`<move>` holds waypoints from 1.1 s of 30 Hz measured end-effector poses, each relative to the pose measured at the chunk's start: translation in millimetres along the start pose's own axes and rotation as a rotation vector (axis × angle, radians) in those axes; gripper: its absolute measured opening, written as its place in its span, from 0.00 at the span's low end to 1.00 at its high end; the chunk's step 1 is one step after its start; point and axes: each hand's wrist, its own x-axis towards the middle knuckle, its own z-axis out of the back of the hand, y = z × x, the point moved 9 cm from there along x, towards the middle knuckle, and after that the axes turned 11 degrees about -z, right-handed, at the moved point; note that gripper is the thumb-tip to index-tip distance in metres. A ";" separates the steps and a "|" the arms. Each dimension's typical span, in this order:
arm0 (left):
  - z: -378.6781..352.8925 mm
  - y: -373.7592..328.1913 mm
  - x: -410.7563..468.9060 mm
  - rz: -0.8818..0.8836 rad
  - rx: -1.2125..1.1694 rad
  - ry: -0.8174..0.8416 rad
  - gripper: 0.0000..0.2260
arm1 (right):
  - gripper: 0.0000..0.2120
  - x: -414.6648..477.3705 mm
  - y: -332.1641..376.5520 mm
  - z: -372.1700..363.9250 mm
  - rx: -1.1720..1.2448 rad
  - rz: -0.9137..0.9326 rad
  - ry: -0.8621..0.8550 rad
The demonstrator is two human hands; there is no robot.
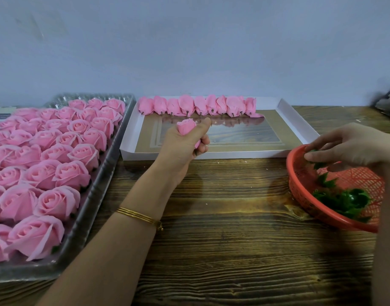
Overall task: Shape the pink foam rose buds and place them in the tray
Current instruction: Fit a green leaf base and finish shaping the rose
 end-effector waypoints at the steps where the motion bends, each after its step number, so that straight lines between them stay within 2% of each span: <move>1: -0.1 -0.1 0.0 -0.001 0.001 0.002 0.13 | 0.07 0.1 0.5 0.4 0.011 0.004 -0.008; 9: -0.6 0.1 0.4 -0.009 -0.004 0.017 0.18 | 0.15 2.8 2.8 -0.6 -0.013 0.030 -0.010; 18: -0.7 1.9 0.9 -0.007 0.010 0.033 0.18 | 0.08 -0.3 11.9 17.6 0.039 0.104 -0.112; 21: -1.8 1.7 0.7 -0.004 0.013 0.041 0.19 | 0.12 -10.0 23.5 19.1 0.133 0.201 -0.116; 23: -1.8 1.4 0.5 -0.003 0.008 0.039 0.19 | 0.13 -18.5 35.2 12.6 0.210 0.288 -0.058; 28: -1.0 0.5 0.6 0.001 -0.016 0.019 0.16 | 0.18 -42.7 74.1 -21.0 0.454 0.484 0.241; 33: 0.5 0.8 2.2 0.002 -0.013 0.012 0.16 | 0.29 -54.3 98.1 -57.4 0.564 0.522 0.458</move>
